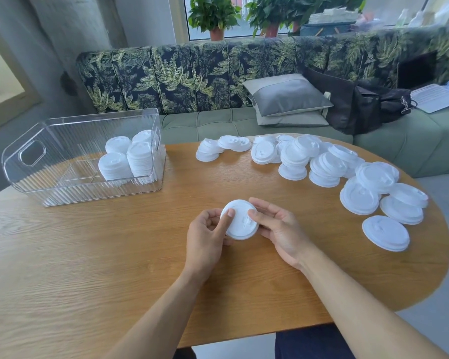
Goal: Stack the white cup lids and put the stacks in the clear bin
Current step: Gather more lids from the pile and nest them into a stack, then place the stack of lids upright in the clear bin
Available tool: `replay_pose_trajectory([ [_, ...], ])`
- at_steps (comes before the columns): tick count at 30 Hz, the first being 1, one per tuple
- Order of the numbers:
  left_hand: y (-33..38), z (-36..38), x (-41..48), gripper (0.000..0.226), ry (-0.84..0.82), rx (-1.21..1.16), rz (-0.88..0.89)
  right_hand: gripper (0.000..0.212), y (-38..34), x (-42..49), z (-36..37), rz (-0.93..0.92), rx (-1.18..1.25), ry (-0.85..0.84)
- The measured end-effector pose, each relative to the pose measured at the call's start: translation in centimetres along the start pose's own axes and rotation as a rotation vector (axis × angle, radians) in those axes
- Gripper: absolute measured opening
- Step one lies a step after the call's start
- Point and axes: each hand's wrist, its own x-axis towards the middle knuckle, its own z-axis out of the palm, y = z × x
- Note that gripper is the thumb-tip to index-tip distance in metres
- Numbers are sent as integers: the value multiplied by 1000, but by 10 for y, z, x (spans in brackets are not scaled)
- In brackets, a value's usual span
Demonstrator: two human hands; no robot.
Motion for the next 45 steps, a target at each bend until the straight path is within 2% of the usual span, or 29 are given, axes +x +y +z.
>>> replay_pose_trajectory([
  [3, -1, -1, -1, 45, 1, 9, 12, 61, -1, 0, 2, 5, 8, 31],
  [7, -1, -5, -1, 34, -23, 29, 26, 58, -5, 1, 8, 23, -56, 58],
  [11, 3, -16, -1, 20, -12, 57, 37, 32, -1, 2, 18, 48, -67, 75],
  [13, 6, -26, -1, 15, -1, 82, 54, 27, 2, 1, 26, 55, -81, 74],
  [17, 11, -55, -3, 33, 33, 160, 89, 24, 12, 2, 53, 78, -79, 77],
  [19, 14, -71, -7, 55, 33, 238, 147, 24, 15, 5, 70, 80, -13, 107],
  [22, 16, -94, -13, 86, -33, 510, 295, 27, 17, 10, 99, 92, 84, 135],
  [24, 18, -109, -15, 93, -51, 663, 351, 29, 20, 12, 119, 97, 78, 106],
  [28, 22, -139, -12, 90, 66, 801, 398, 27, 27, 16, 154, 120, 100, 51],
  [35, 28, -179, -2, 96, 156, 852, 410, 27, 32, 29, 205, 130, 113, -29],
  [41, 42, -206, 11, 93, 123, 956, 453, 41, 34, 48, 233, 39, 0, -23],
  [45, 45, -219, 27, 94, 103, 1002, 429, 40, 39, 60, 248, 38, -5, 13],
])
